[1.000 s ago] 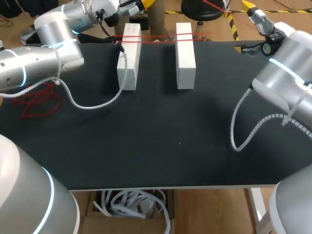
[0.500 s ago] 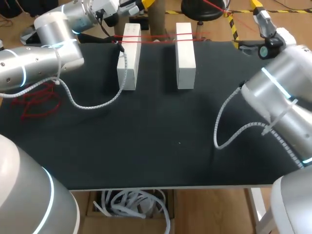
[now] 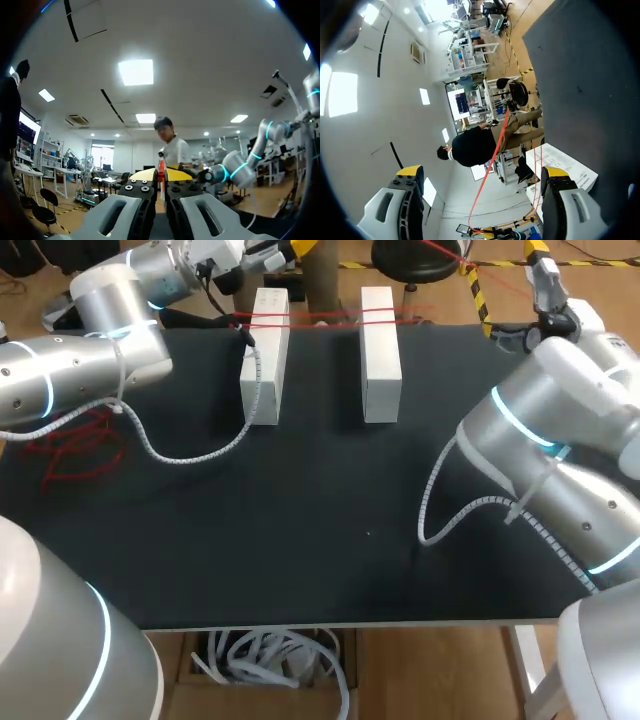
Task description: Grab the tape and strap the tape.
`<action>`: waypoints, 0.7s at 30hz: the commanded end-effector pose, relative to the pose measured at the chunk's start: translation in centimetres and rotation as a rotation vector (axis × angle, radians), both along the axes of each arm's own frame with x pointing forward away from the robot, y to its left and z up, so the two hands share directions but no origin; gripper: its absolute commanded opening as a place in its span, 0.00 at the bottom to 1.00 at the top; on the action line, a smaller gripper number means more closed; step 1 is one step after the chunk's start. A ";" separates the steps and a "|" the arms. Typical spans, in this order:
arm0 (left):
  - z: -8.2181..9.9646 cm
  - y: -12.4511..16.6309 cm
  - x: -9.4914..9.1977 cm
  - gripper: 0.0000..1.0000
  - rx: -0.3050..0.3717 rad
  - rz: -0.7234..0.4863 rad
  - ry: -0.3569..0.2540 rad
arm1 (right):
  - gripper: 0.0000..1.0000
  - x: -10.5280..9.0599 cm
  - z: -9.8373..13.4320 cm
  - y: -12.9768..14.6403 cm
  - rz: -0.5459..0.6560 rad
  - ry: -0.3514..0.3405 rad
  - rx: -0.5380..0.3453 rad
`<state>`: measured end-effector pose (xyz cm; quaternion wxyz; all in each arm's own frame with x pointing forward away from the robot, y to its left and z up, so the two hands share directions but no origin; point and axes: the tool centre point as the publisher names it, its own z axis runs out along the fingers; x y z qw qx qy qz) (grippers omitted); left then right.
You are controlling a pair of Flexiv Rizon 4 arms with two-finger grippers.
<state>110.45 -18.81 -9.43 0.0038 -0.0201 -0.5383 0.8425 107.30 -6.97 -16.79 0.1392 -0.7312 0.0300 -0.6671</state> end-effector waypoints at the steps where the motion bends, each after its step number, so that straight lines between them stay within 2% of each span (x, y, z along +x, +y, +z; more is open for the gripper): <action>1: -0.1 0.0 0.2 0.00 -0.002 -0.004 -0.002 | 1.00 0.5 0.4 -0.1 -0.106 0.080 -0.045; 6: -0.1 0.0 0.2 0.00 -0.002 -0.004 -0.002 | 1.00 0.6 0.0 -1.0 -0.109 0.070 -0.076; 11: -0.1 0.0 0.2 0.00 -0.002 -0.004 -0.002 | 1.00 0.6 0.2 -1.0 -0.088 0.030 -0.092; 21: -0.1 0.0 0.2 0.00 -0.002 -0.004 -0.002 | 1.00 1.5 0.4 -1.6 -0.086 -0.018 -0.129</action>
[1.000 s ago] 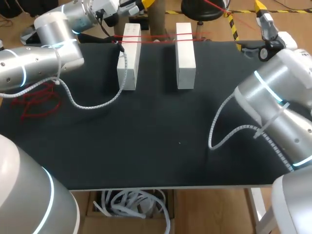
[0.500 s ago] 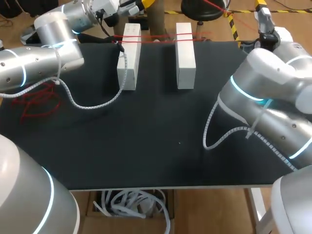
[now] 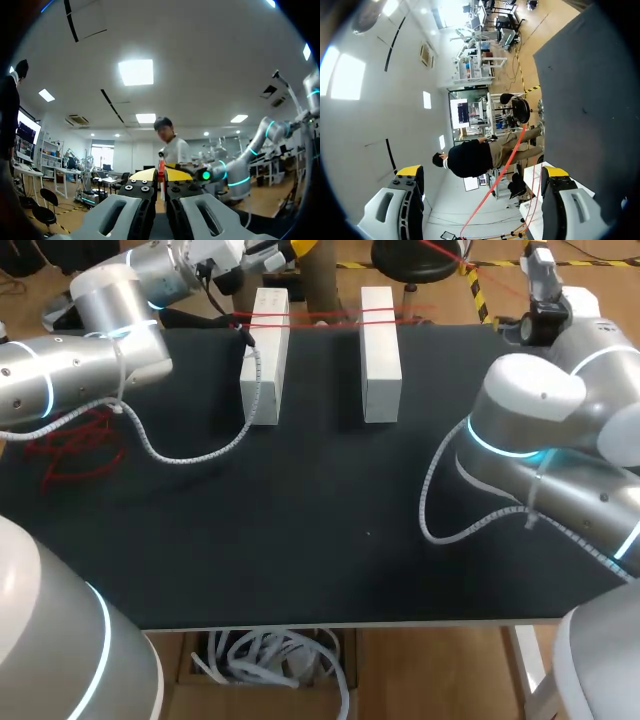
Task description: Grab the tape and strap the tape.
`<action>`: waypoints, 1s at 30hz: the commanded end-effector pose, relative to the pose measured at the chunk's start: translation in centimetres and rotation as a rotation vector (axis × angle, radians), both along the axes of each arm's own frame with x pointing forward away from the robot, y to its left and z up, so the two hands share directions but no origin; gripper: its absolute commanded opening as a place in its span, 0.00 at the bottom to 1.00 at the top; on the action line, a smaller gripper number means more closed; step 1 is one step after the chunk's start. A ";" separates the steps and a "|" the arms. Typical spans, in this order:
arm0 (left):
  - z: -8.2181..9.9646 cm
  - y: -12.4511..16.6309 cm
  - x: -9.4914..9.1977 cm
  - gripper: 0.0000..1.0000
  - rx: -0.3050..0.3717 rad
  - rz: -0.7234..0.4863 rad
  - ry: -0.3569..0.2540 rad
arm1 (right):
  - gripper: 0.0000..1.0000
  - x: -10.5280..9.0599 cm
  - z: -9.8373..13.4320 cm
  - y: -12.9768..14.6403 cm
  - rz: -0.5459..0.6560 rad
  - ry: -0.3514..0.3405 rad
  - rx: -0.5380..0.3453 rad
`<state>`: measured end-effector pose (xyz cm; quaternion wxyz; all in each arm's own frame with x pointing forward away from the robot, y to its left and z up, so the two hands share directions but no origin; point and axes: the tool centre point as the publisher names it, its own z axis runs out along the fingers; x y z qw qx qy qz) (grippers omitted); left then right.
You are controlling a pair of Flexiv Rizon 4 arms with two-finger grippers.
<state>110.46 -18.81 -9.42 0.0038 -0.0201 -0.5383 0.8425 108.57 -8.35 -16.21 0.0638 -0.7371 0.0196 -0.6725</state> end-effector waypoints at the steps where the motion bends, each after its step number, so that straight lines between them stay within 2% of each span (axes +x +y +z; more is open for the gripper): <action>1: -0.1 0.0 0.2 0.00 -0.002 -0.004 -0.002 | 1.00 0.3 -0.2 -0.3 0.002 -0.028 -0.007; 13: -0.1 0.0 0.2 0.00 -0.002 -0.004 -0.002 | 1.00 1.9 0.5 0.6 0.020 -0.079 -0.003; 25: -0.1 0.0 0.2 0.00 -0.002 -0.004 -0.002 | 1.00 1.9 0.7 1.1 0.027 -0.086 -0.003; 26: -0.1 0.0 0.2 0.00 -0.002 -0.004 -0.002 | 0.97 1.8 0.7 1.1 0.028 -0.086 -0.003; 27: -0.1 0.0 0.2 0.00 -0.002 -0.004 -0.002 | 0.82 1.7 0.7 1.1 0.029 -0.086 -0.004; 28: -0.1 0.0 0.2 0.00 -0.002 -0.004 -0.002 | 0.73 1.6 0.7 1.2 0.031 -0.084 -0.004; 30: -0.1 0.0 0.2 0.00 -0.002 -0.004 -0.002 | 0.76 1.4 0.6 1.3 0.036 -0.078 -0.006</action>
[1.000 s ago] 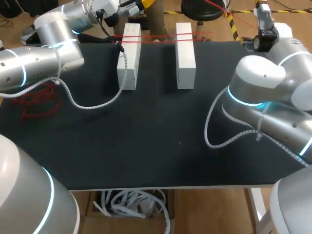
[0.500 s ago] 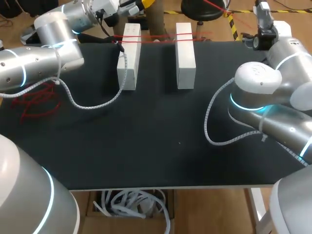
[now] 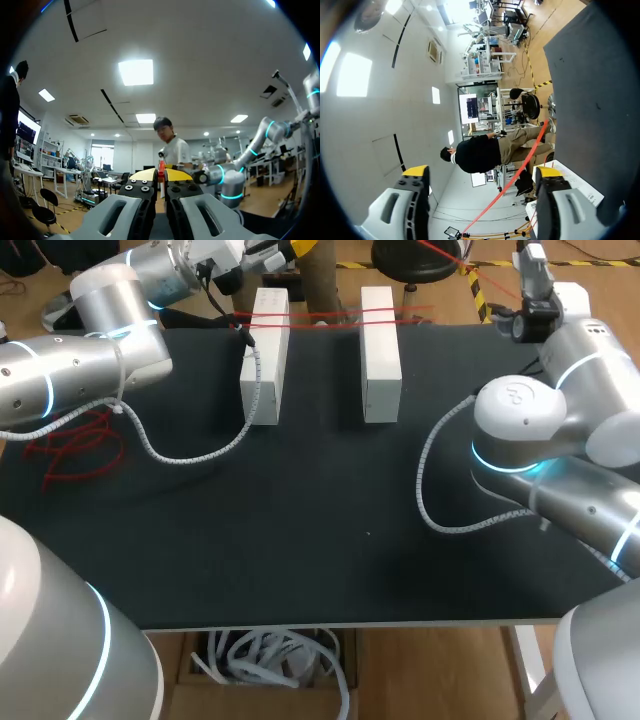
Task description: Grab the tape and strap the tape.
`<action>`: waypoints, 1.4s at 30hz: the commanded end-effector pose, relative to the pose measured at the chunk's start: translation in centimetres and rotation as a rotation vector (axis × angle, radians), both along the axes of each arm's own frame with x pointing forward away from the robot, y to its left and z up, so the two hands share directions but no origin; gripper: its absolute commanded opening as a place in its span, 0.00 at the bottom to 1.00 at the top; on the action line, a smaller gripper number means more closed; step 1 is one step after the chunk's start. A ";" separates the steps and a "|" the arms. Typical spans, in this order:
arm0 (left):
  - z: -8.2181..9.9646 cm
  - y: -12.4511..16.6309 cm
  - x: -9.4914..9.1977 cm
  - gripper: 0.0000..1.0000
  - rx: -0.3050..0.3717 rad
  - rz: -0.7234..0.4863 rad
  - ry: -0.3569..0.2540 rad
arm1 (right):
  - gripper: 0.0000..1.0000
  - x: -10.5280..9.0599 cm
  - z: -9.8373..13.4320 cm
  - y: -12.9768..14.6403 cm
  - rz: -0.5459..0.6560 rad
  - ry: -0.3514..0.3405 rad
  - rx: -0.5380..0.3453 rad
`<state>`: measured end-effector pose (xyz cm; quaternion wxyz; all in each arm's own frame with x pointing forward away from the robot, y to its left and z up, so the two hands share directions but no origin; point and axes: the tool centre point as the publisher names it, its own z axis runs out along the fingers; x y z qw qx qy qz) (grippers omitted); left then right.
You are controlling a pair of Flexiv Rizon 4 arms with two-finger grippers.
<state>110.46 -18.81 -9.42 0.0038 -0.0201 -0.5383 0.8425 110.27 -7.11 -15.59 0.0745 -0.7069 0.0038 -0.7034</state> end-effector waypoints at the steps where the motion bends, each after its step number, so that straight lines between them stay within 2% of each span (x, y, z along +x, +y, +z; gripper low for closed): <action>1: -0.1 0.0 0.1 0.00 -0.002 -0.004 -0.002 | 0.80 -0.4 0.0 0.1 0.010 0.013 -0.003; 3: -0.1 0.0 0.1 0.00 -0.002 -0.004 -0.002 | 0.76 -0.7 0.0 0.3 0.022 0.016 -0.001; 8: -0.1 0.0 0.1 0.00 -0.002 -0.004 -0.002 | 0.77 -1.1 -0.2 0.5 0.028 0.024 -0.006; 9: -0.1 0.0 0.1 0.00 -0.002 -0.004 -0.002 | 0.45 -1.1 -0.2 0.5 0.028 0.023 -0.006; 10: -0.1 0.0 0.1 0.00 -0.002 -0.004 -0.002 | 0.30 -1.2 -0.2 0.5 0.028 0.021 -0.006; 11: -0.1 0.0 0.1 0.00 -0.002 -0.004 -0.002 | 0.21 -1.2 -0.2 0.5 0.028 0.021 -0.007; 12: -0.1 0.0 0.1 0.00 -0.002 -0.004 -0.002 | 0.20 -1.2 -0.2 0.5 0.029 0.021 -0.009; 14: -0.1 0.0 0.1 0.00 -0.002 -0.004 -0.002 | 0.32 -1.4 -0.2 0.5 0.032 0.023 -0.009; 15: -0.1 0.0 0.1 0.00 -0.002 -0.004 -0.002 | 0.20 -1.4 -0.2 0.4 0.032 0.023 -0.010; 16: -0.1 0.0 0.1 0.00 -0.002 -0.004 -0.002 | 0.00 -1.5 -0.3 0.4 0.033 0.023 -0.011; 19: -0.1 0.0 0.1 0.00 -0.002 -0.004 -0.002 | 0.00 -1.6 -0.4 0.5 0.037 0.027 -0.016; 20: -0.1 0.0 0.1 0.00 -0.002 -0.004 -0.002 | 0.05 -1.6 -0.5 0.4 0.037 0.028 -0.017; 21: -0.1 0.0 0.1 0.00 -0.002 -0.004 -0.002 | 0.15 -1.7 -0.5 0.4 0.037 0.030 -0.017; 22: -0.1 0.0 0.1 0.00 -0.002 -0.004 -0.002 | 0.00 -1.7 -0.5 0.4 0.036 0.029 -0.017; 42: -0.1 0.0 0.1 0.00 -0.002 -0.004 -0.002 | 0.00 -1.4 -0.4 0.3 0.037 0.009 -0.039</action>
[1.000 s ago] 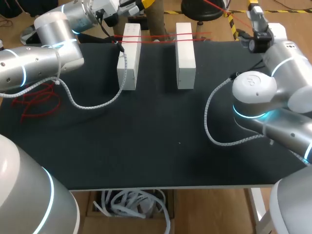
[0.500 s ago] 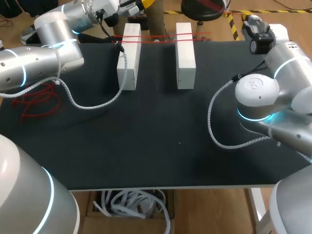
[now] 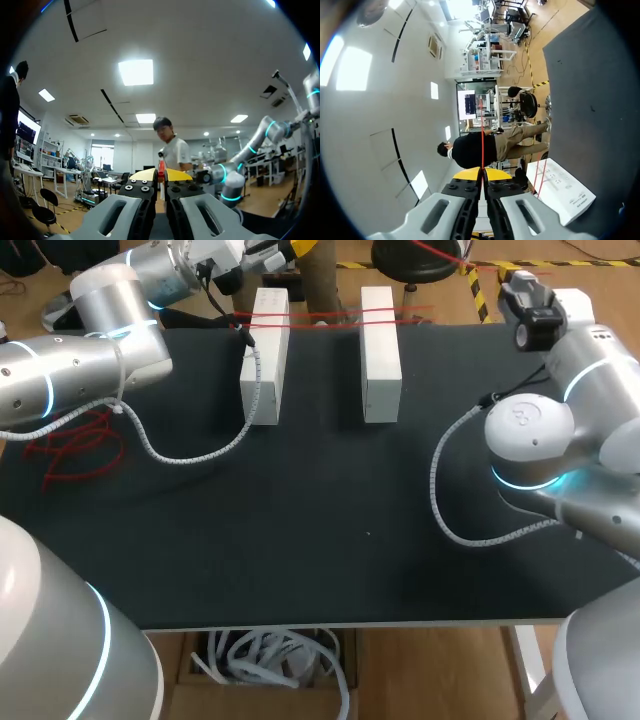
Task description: Grab the tape and strap the tape.
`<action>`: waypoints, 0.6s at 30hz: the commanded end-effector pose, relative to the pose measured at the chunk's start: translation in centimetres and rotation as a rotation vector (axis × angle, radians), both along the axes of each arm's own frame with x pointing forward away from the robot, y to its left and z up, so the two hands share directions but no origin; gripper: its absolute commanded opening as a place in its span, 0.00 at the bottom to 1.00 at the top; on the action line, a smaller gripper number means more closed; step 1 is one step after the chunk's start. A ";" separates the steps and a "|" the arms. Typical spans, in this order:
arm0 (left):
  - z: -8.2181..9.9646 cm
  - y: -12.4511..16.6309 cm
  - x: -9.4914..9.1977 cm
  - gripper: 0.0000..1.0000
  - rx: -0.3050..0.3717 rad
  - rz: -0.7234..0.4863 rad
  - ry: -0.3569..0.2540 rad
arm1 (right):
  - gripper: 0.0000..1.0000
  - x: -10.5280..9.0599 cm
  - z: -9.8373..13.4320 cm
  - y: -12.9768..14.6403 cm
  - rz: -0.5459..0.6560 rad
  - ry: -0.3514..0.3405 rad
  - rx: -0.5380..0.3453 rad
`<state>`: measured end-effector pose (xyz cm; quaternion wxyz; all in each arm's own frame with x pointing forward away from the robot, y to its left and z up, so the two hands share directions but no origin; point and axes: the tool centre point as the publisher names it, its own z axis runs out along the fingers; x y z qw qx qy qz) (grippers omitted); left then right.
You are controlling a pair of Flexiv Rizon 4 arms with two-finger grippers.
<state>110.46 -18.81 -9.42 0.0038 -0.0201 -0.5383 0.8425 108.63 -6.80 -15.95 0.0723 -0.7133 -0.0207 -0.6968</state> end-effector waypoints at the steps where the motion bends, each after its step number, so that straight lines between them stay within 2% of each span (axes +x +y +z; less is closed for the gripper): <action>1: -0.1 0.0 0.1 0.00 -0.002 -0.004 -0.002 | 0.00 0.3 0.0 0.0 0.004 -0.006 -0.001; 9: -0.1 0.0 0.1 0.00 -0.002 -0.004 -0.002 | 0.00 0.5 0.2 0.1 0.012 -0.029 -0.011; 18: -0.1 0.0 0.1 0.00 -0.002 -0.004 -0.002 | 0.00 0.5 0.2 0.2 0.013 -0.019 -0.013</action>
